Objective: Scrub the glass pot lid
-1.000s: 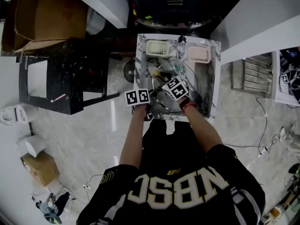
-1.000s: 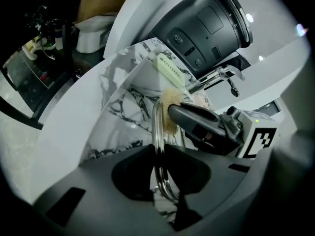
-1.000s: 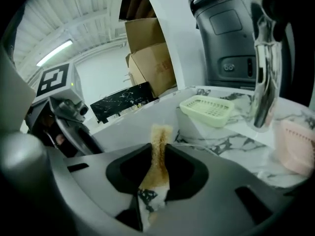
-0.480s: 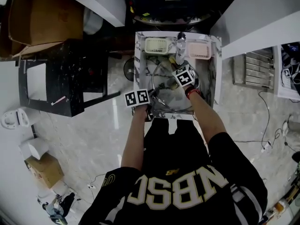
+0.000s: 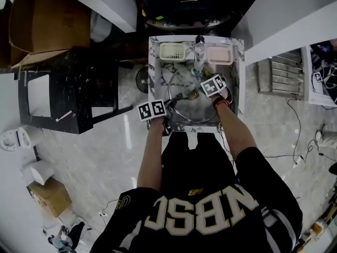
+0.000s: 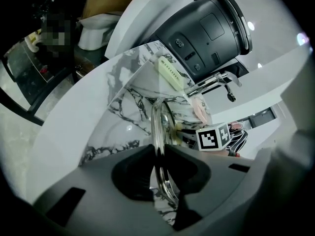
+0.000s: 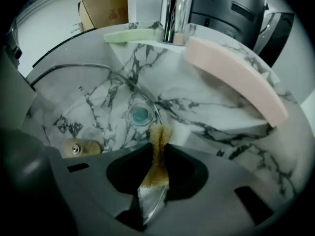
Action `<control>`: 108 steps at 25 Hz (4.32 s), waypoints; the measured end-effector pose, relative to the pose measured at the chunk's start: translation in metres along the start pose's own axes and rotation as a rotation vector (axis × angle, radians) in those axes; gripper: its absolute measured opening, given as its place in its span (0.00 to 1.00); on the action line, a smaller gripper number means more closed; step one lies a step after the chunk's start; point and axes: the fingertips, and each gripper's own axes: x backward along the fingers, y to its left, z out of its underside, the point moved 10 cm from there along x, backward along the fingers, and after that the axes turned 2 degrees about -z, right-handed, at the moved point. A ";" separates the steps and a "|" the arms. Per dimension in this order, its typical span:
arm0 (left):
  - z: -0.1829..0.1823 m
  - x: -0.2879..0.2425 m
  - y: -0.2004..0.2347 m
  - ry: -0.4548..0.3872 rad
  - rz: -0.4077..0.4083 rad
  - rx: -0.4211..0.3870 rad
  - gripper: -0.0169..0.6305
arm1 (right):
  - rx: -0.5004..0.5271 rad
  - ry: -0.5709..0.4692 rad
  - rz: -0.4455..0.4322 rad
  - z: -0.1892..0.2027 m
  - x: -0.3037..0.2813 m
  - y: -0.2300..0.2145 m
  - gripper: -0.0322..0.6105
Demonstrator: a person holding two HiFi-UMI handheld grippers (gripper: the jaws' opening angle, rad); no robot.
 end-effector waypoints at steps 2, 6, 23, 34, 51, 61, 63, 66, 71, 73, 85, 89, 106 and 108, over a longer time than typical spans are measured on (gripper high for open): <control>-0.001 0.001 0.001 -0.001 0.005 -0.005 0.15 | -0.022 0.060 -0.024 0.007 0.001 0.001 0.19; -0.006 0.001 -0.001 0.000 0.002 -0.028 0.15 | -0.021 0.162 -0.091 0.013 0.002 0.002 0.18; -0.009 -0.002 0.000 0.026 0.023 -0.015 0.15 | 0.121 0.452 -0.428 0.048 0.035 0.052 0.17; -0.011 -0.004 0.000 0.028 0.040 -0.010 0.15 | 0.143 0.291 -0.688 0.054 0.069 0.095 0.16; -0.011 -0.004 0.000 0.033 0.037 -0.004 0.15 | 0.023 -0.063 -0.856 -0.004 0.095 0.135 0.16; -0.014 -0.004 -0.001 0.031 0.053 0.017 0.14 | 0.164 -0.071 -0.761 -0.026 0.090 0.126 0.16; -0.014 -0.003 -0.001 0.029 0.052 0.021 0.14 | 0.188 -0.074 -0.750 -0.029 0.088 0.124 0.16; -0.013 -0.003 -0.001 0.033 0.058 0.031 0.14 | 0.289 -0.085 -0.711 -0.034 0.090 0.123 0.16; -0.014 -0.002 -0.002 0.034 0.060 0.041 0.14 | 0.439 -0.084 -0.646 -0.047 0.088 0.122 0.16; -0.014 -0.002 -0.002 0.036 0.063 0.039 0.14 | 0.417 -0.115 -0.618 -0.050 0.087 0.117 0.16; -0.007 -0.003 0.000 0.075 0.038 0.033 0.15 | 0.183 -0.239 -0.489 -0.085 0.053 0.082 0.15; -0.003 -0.002 0.001 0.081 0.038 0.052 0.15 | 0.102 -0.221 -0.386 -0.076 0.027 0.055 0.16; -0.004 -0.002 0.005 0.086 0.079 0.070 0.15 | 0.104 0.201 -0.121 0.005 -0.002 -0.007 0.17; -0.007 -0.003 0.003 0.088 0.079 0.055 0.15 | 0.091 0.258 -0.134 0.012 -0.001 -0.003 0.17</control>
